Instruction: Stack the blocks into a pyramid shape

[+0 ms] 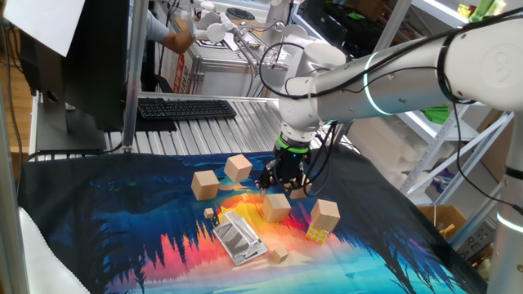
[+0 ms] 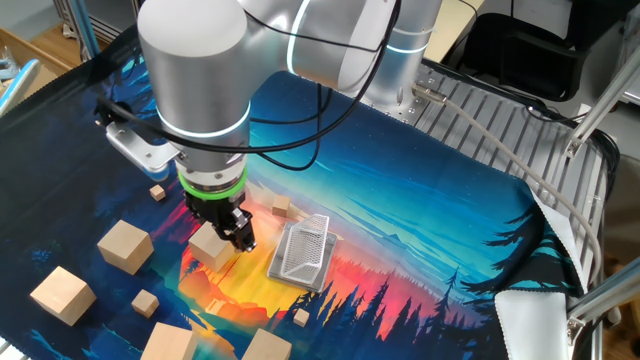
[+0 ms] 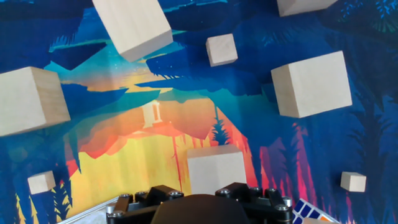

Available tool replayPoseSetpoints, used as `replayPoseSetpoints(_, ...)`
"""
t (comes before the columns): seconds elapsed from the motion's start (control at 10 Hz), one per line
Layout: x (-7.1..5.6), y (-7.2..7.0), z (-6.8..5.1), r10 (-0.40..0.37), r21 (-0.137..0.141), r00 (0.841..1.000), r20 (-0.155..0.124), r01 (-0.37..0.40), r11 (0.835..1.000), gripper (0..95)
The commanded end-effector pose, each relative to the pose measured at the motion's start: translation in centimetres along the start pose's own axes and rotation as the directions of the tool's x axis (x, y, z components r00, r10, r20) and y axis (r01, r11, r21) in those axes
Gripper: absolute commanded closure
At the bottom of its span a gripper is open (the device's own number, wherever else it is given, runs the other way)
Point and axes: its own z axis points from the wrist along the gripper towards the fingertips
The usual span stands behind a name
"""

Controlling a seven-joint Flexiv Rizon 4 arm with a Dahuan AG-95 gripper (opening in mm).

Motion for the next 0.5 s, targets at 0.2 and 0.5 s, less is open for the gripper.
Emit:
replayPoseSetpoints(0.2, -0.02, 0.0, 0.0, 0.308, -0.025, 0.951, 0.012, -0.308, 0.951, 38.0)
replayPoseSetpoints(0.5, -0.02, 0.0, 0.0, 0.312, -0.028, 0.95, 0.013, -0.311, 0.95, 38.0)
